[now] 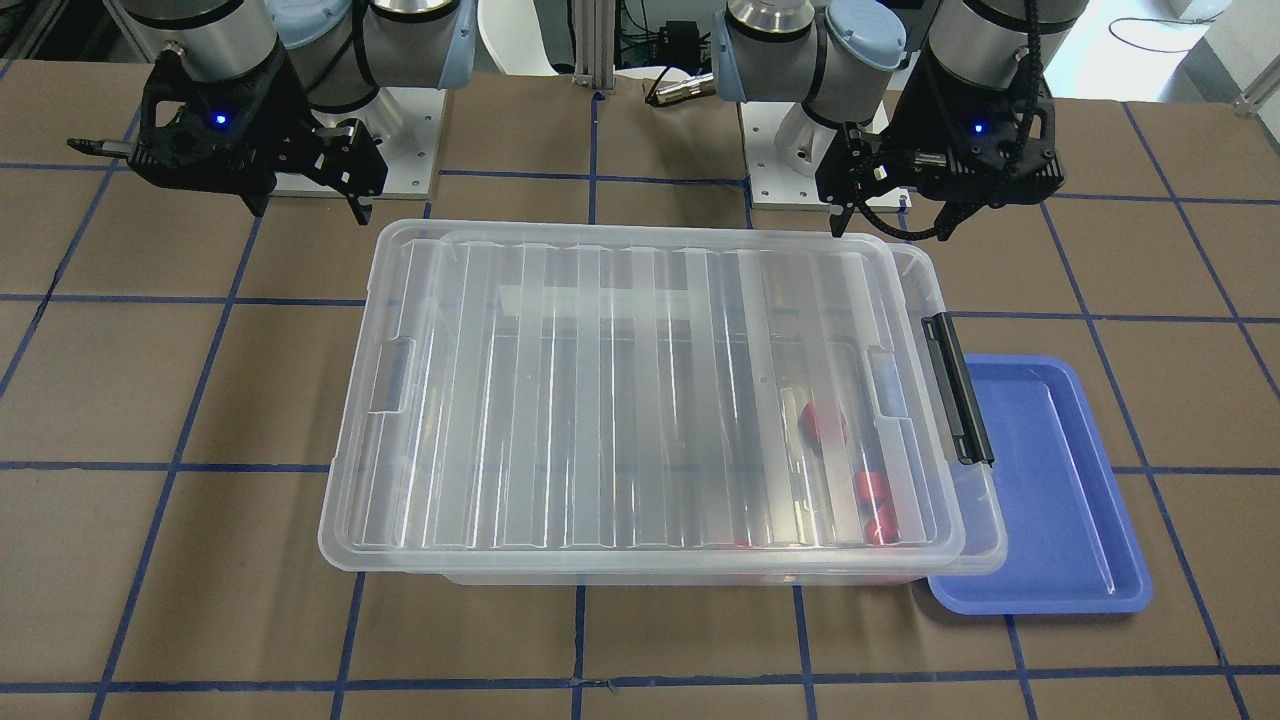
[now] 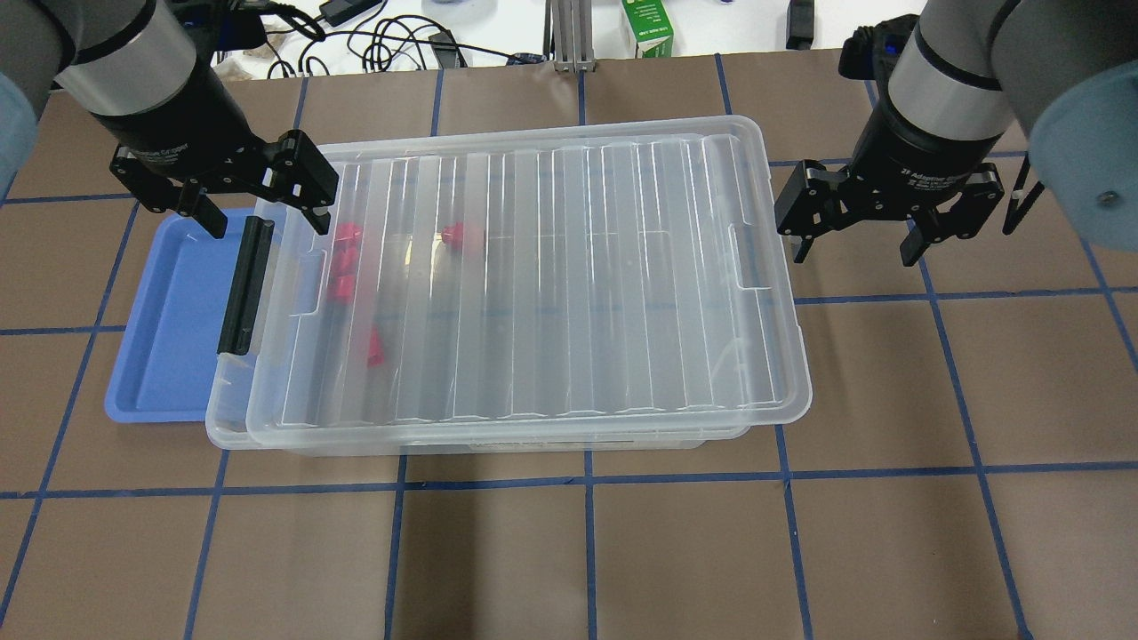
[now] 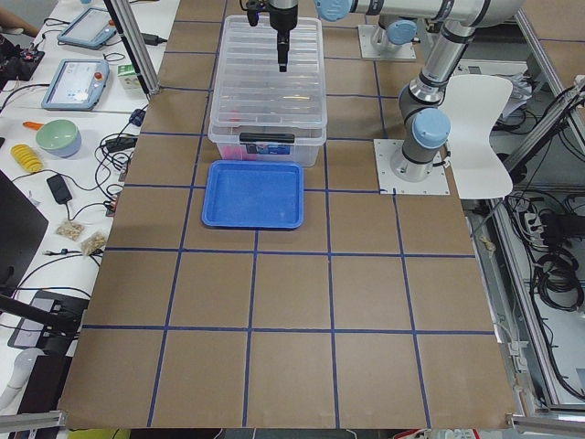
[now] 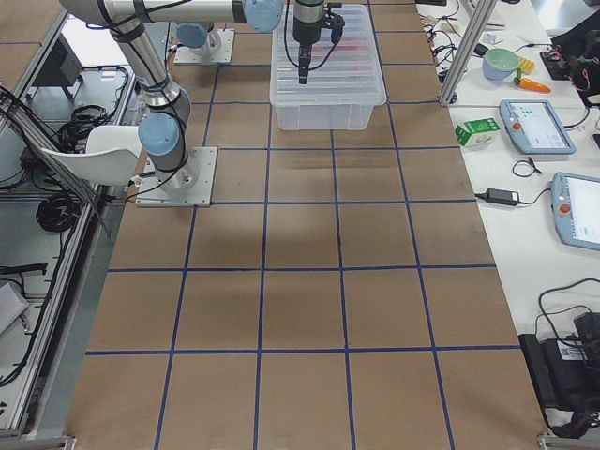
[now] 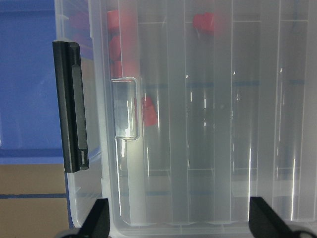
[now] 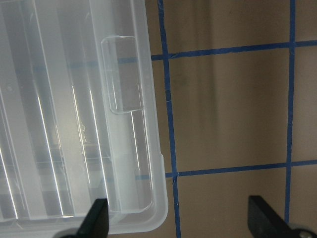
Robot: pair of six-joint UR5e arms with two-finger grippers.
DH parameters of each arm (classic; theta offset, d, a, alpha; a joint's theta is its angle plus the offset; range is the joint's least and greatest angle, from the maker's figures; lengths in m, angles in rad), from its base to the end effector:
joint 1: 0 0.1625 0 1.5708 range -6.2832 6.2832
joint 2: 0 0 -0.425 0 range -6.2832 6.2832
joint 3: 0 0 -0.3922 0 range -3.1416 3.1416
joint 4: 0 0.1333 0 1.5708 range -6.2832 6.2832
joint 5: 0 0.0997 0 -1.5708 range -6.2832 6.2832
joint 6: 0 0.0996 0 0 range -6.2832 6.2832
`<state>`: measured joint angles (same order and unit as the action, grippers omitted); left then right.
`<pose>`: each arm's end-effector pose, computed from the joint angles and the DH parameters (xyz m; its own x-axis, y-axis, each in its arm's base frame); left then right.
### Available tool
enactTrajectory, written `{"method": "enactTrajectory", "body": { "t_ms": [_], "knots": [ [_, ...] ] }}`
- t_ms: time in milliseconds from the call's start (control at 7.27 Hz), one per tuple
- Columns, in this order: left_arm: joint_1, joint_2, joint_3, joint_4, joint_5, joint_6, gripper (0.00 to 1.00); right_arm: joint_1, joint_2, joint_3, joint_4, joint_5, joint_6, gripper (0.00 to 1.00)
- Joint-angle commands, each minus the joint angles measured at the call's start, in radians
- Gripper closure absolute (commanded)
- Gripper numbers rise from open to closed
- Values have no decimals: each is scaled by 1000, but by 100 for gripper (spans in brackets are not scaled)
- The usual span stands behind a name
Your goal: Place red block in blue tray from box
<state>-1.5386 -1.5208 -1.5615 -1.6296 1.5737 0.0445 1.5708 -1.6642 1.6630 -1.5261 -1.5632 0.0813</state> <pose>-0.1178 -0.4741 0.5107 -0.9999 0.0123 -0.0029 0.0123 0.9999 -0.0004 0.1341 -0.4478 0.4823 -0.9967 0.0815 -0.0040 0.0812 0.9957 0.0440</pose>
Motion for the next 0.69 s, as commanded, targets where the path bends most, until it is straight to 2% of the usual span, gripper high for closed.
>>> {"method": "enactTrajectory", "body": {
  "t_ms": [0, 550],
  "knots": [
    [0, 2, -2, -1, 0, 0, 0, 0, 0, 1, 1, -1, 0, 0],
    [0, 2, -2, 1, -1, 0, 0, 0, 4, 4, -3, 8, -2, 0]
  ]
}}
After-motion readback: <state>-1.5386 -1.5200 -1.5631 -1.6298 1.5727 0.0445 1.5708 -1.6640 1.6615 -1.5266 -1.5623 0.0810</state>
